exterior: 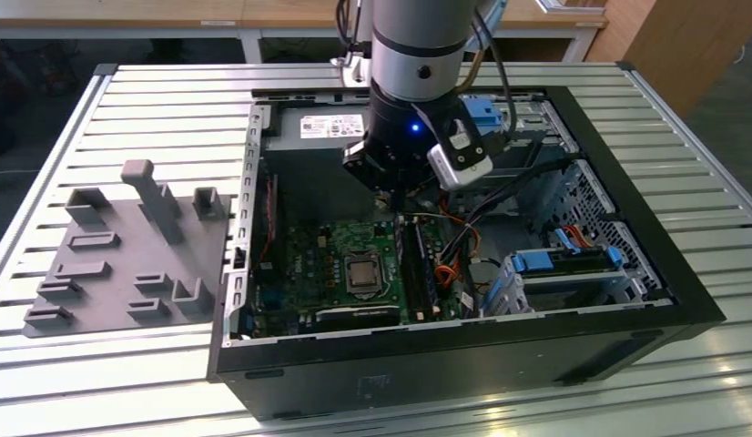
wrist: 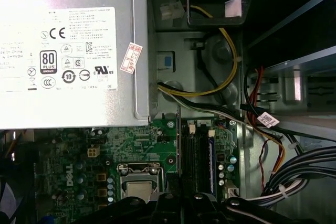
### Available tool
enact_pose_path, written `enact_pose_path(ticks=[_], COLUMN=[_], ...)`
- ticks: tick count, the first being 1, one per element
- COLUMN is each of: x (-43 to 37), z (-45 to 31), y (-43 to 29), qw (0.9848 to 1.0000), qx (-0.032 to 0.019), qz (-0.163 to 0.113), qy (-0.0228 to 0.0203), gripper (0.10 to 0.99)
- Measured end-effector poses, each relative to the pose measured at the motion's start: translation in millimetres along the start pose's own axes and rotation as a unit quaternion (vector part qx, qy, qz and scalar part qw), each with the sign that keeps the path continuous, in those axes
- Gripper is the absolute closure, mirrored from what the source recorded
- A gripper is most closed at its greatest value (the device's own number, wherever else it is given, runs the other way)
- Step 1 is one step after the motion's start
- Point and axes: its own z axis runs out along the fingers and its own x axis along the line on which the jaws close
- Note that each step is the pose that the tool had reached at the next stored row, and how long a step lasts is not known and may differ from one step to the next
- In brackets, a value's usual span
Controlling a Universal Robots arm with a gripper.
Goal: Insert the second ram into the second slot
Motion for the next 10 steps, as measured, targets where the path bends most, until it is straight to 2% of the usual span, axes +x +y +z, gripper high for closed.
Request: enact_pose_path(ticks=[10], x=[0.1], z=[5.7], y=[-0.1], qw=[1.0], qx=[0.0], qz=[0.0], qy=[0.0], gripper=[0.953])
